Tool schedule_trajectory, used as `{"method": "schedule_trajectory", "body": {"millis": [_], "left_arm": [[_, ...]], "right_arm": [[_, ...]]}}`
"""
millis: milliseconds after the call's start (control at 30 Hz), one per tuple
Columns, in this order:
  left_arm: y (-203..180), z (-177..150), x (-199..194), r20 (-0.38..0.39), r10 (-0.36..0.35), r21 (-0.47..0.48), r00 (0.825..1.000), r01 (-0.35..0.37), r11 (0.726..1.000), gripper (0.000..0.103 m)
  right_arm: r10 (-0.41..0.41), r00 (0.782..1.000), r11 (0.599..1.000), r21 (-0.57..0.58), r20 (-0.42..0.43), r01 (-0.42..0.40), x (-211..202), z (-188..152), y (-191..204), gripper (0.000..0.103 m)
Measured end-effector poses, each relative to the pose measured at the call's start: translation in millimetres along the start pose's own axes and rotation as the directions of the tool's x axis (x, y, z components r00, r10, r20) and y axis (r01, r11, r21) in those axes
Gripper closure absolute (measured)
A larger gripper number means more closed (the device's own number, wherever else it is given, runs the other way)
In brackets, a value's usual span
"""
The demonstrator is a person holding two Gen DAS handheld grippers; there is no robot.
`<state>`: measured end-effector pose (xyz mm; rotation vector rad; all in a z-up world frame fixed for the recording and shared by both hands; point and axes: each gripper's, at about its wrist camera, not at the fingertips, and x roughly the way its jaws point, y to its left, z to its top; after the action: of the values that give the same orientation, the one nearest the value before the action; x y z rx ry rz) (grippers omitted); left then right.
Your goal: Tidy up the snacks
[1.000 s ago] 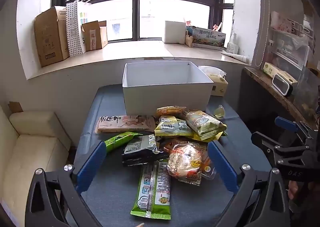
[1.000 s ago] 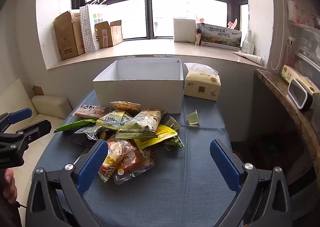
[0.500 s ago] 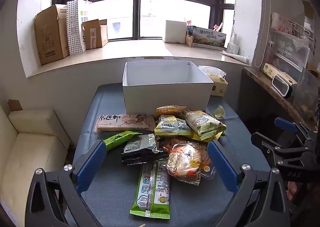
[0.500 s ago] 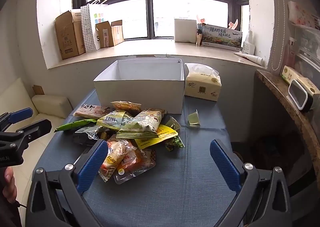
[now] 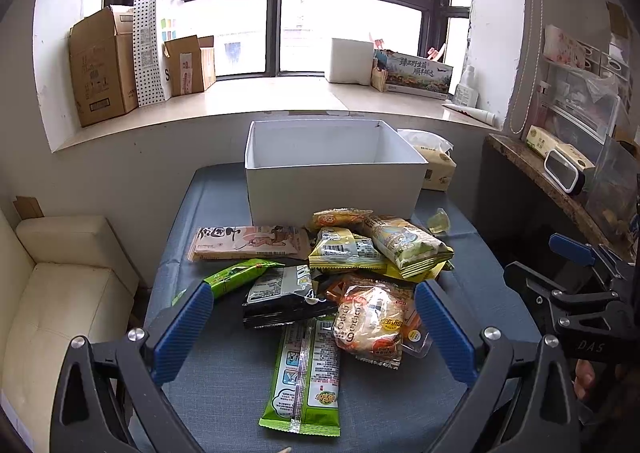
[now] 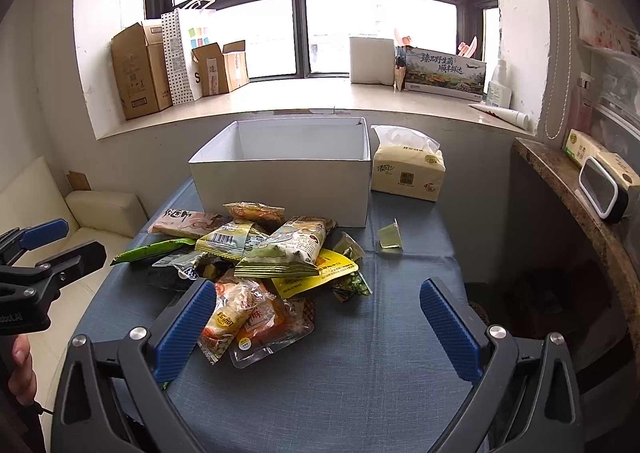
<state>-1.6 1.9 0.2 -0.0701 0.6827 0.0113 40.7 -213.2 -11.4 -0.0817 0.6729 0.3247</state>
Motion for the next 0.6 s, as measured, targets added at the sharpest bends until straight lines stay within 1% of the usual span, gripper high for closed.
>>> {"method": "schedule_trajectory", "body": {"millis": [600], "left_arm": [[-0.3, 0.1, 1.8, -0.005, -0.003, -0.001, 1.000, 0.003, 1.000, 0.000]], "right_arm": [[0.000, 1.000, 1.000, 0.009, -0.002, 0.000, 1.5, -1.7, -2.8, 0.000]]}}
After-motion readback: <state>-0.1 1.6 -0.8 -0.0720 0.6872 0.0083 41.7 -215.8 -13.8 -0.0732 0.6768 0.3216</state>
